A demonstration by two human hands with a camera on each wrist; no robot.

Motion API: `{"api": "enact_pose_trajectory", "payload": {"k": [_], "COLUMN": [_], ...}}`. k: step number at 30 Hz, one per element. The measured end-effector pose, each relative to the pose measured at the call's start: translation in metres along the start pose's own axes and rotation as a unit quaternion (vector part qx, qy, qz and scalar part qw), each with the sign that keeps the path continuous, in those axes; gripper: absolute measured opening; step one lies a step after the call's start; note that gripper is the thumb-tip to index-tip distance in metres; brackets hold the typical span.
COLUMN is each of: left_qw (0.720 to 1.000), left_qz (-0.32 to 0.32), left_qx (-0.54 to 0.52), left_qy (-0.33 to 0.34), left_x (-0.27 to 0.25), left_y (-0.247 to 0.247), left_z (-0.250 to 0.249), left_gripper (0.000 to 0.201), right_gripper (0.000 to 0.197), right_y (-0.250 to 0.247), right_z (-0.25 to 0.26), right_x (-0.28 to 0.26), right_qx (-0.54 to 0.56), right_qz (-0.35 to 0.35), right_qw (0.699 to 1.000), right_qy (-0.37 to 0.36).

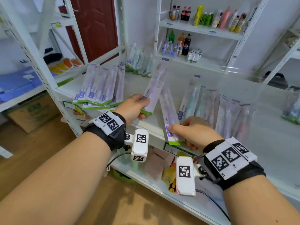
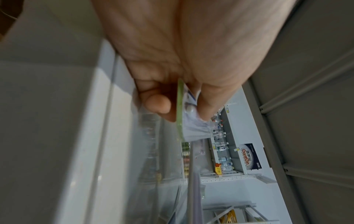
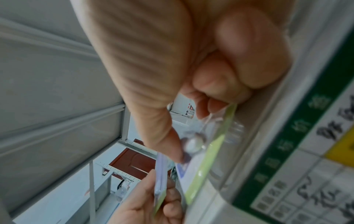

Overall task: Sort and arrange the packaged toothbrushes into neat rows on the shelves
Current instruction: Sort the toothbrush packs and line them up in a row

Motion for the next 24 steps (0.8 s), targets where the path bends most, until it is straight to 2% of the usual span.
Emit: {"api": "enact_pose_trajectory", "payload": {"k": [3,6,11,15,19,24], "left_qw": [0.999,0.998,0.998,0.998,0.998,0.999], "left_qz": [-0.032,-0.053,-0.056,-0.059,-0.045,-0.034], "left_qx": [-0.039,-0.032,0.008,0.014,0.021,-0.015], "left_qy": [-0.004,0.002,0.019,0.025,0.031,0.035], "left_x": [-0.003,-0.007,-0.013,-0.015,-0.017,-0.022], "left_y": [-0.001,0.001,0.004,0.006,0.008,-0.007], "left_z": [-0.001,-0.003,-0.009,-0.008,-0.006,-0.016], "left_gripper": [0.009,0.009,0.012,0.013,0.014,0.016], "right_gripper": [0.033,0.033,0.037,0.033,0.021,0.029], "right_y": [0.001,0.001,0.001,0.002,-0.002,-0.004], "right_z": [-0.004,-0.007,-0.011,-0.012,-0.007,0.028], "right_x": [0.002,0.005,0.009,0.007,0.012,0.027], "right_qx": [0.030,0.064,0.102,0.146,0.179,0.241], "right_qz": [0.002,0.005,0.016,0.025,-0.020,-0.061], "right_qw": [0.999,0.998,0.995,0.989,0.984,0.968], "right_qy": [-0.014,-0.018,-0.016,-0.016,-0.018,-0.037]}}
Point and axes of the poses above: each hand's wrist, its own x-axis towards the middle knuckle, its own y-axis out of the palm, z = x × y, the point moved 5 cm from there along x, towards the middle knuckle, and after that the axes turned 12 degrees about -x, right-handed, at the moved point
